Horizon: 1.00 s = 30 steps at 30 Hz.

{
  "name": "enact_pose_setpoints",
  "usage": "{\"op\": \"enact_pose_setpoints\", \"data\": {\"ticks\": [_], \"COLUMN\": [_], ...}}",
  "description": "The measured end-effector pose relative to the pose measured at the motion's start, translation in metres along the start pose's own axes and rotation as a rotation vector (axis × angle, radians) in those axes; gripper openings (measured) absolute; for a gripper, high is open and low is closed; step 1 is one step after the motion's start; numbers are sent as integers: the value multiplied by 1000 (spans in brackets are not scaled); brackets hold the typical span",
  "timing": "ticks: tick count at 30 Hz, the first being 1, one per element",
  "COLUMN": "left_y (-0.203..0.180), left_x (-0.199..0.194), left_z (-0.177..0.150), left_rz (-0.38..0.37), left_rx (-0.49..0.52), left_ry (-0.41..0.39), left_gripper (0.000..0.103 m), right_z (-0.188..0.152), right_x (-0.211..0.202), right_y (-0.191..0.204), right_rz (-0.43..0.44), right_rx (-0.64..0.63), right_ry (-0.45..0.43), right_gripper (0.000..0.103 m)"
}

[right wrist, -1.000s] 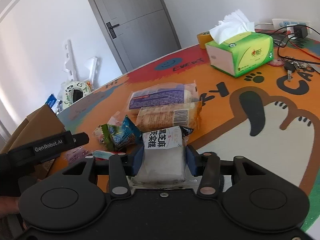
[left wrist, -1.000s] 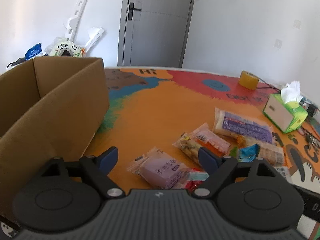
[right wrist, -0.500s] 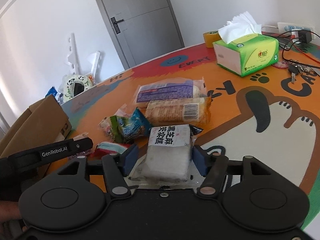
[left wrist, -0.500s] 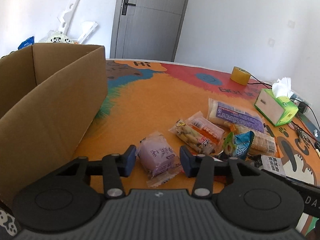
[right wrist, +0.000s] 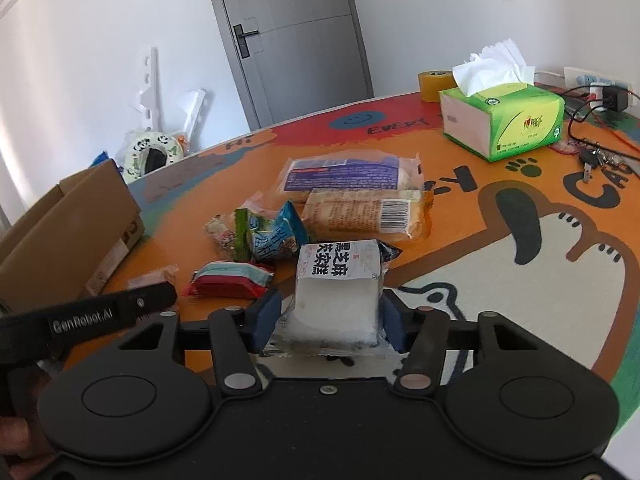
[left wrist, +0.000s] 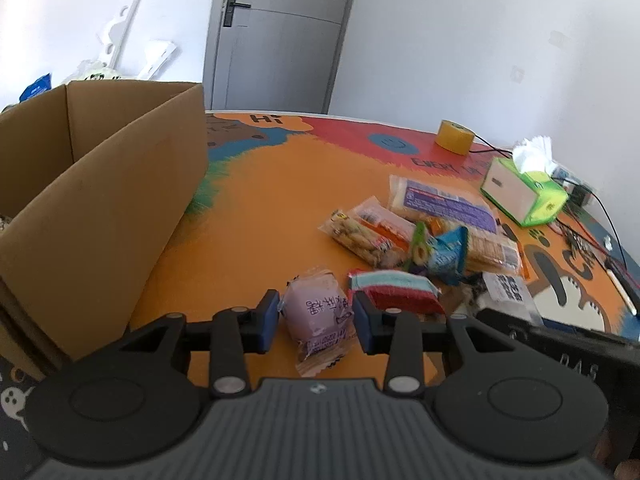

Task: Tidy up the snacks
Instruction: 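Lift the white bread pack with the right tool while the left tool approaches the pink bag, then carry the white bread pack and pink bag into the box and open both tools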

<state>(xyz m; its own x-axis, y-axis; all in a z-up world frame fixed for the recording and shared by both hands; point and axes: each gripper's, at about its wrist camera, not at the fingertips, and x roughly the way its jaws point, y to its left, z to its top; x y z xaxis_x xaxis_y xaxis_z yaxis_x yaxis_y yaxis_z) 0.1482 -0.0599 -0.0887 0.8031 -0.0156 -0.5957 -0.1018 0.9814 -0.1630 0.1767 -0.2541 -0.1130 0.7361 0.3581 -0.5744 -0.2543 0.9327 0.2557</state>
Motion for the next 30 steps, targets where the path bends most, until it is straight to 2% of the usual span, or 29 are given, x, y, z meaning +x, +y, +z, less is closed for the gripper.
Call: {"op": "enact_pose_setpoints", "data": {"ticks": [3, 7, 10, 14, 30], "left_y": [-5, -8, -6, -4, 6], "left_x": [3, 7, 7, 2, -55], "left_z": [-3, -5, -4, -2, 24], "left_rz": [-4, -1, -5, -11, -50], "left_rx": [48, 65, 52, 33, 13], "left_ry": [5, 6, 4, 7, -121], "left_gripper": [45, 44, 36, 33, 31], "right_z": [-1, -2, -3, 1, 20], "right_x": [-2, -6, -9, -16, -39], "right_y": [0, 0, -1, -1, 31], "right_rz": [7, 12, 10, 25, 131], "right_rx": [11, 17, 27, 30, 11], "right_ry": [-4, -3, -11, -41, -136], "right_gripper": [51, 51, 51, 50, 50]}}
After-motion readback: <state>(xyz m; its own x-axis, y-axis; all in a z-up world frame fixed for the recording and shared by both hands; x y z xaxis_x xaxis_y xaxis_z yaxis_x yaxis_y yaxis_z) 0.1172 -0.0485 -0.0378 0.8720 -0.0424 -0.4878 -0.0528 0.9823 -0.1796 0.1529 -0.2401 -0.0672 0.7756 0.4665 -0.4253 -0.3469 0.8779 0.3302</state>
